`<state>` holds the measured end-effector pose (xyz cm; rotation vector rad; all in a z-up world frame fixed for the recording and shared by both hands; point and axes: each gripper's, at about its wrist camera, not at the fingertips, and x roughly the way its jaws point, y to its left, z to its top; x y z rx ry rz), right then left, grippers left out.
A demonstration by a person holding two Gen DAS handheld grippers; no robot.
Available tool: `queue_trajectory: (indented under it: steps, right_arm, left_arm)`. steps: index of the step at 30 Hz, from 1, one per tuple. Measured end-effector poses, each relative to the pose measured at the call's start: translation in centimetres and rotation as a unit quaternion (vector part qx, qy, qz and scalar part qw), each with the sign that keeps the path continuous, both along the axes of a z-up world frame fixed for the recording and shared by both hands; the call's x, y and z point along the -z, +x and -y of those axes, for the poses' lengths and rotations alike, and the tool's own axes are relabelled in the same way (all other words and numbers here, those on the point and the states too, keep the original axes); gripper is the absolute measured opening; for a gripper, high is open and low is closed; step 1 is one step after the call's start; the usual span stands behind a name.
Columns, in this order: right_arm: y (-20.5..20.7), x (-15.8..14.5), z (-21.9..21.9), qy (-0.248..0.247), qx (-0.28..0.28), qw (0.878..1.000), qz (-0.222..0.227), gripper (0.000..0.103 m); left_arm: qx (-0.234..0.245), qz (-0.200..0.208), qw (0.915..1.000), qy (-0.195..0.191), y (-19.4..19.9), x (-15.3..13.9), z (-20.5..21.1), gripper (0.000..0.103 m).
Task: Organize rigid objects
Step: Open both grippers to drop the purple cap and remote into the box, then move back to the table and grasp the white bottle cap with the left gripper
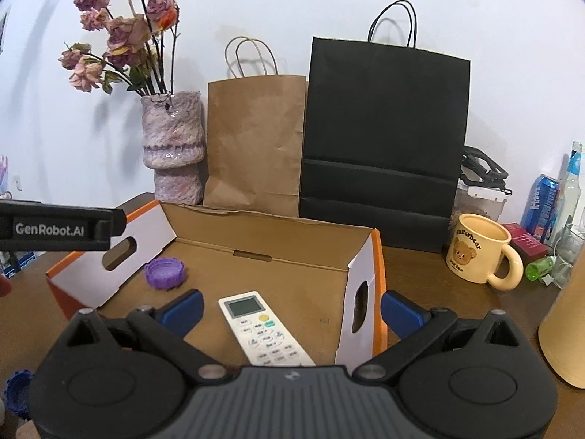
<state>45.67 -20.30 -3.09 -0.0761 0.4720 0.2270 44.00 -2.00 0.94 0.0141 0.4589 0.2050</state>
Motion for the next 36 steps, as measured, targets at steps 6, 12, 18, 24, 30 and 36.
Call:
queue_trajectory:
  steps: [6,12,18,24,30,36]
  right_arm:
    - [-2.6,-0.4,0.4,0.004,0.000,1.000,0.005,0.103]
    - [-5.6,-0.5,0.9,0.009,0.002,1.000,0.007,0.103]
    - [-8.7,-0.2,1.1,0.009,0.002,1.000,0.005,0.103]
    - [-11.7,0.5,1.0,0.008,-0.002,1.000,-0.002,0.103]
    - [-14.2,1.2,0.8,0.002,-0.006,1.000,-0.008,0.103]
    - [-16.2,2.1,0.6,-0.006,-0.011,1.000,-0.017,0.103]
  left_arm:
    - [0.007,0.005,1.0000,0.002,-2.7,-0.4,-0.1,0.103]
    - [0.006,0.000,1.0000,0.006,-5.7,-0.2,-0.5,0.103]
    - [0.001,0.003,1.0000,0.004,-8.9,-0.2,-1.4,0.103]
    - [0.002,0.001,1.0000,0.004,-11.8,-0.2,-2.0,0.103]
    - [0.004,0.000,1.0000,0.005,-14.4,0.0,-2.4,0.103]
    - [0.005,-0.010,0.9999,0.005,-16.3,0.9,-2.9,0.103]
